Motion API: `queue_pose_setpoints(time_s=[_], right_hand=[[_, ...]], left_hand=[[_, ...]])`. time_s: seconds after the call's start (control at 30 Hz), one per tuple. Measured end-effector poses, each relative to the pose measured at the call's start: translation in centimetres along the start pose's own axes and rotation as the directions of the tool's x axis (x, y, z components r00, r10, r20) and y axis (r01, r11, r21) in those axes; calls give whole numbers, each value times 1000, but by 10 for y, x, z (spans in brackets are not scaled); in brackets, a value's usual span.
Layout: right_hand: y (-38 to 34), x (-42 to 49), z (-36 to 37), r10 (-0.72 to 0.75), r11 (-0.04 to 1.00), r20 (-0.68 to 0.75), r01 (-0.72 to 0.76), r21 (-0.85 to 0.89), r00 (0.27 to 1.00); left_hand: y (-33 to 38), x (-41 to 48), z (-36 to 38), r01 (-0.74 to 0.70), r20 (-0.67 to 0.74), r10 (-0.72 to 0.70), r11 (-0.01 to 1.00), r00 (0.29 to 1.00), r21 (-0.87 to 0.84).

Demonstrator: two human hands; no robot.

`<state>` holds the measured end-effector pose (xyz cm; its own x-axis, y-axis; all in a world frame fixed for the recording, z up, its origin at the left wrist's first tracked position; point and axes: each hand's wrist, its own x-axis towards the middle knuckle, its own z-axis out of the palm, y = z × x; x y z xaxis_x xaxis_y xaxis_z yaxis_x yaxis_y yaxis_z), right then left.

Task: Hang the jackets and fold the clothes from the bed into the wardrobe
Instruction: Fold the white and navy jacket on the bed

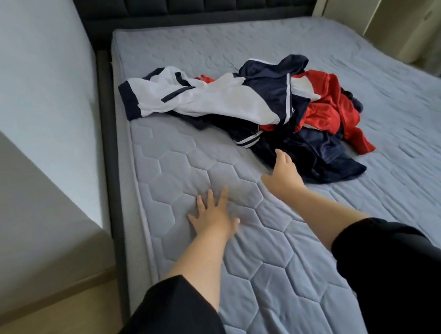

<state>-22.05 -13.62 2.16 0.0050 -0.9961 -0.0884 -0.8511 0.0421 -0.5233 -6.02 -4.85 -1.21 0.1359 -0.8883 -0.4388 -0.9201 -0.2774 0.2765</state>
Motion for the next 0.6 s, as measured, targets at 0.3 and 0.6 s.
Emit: queue_pose_setpoints(time_s=[0.3, 0.6], right_hand=[[-2, 97, -15, 159, 930, -55, -131, 343, 986], [-35, 121, -21, 324, 585, 41, -234, 777, 945]], left_hand=[[-25, 46, 18, -134, -1, 136, 975, 991, 178], [-32, 47, 21, -174, -14, 178, 974, 984, 145]])
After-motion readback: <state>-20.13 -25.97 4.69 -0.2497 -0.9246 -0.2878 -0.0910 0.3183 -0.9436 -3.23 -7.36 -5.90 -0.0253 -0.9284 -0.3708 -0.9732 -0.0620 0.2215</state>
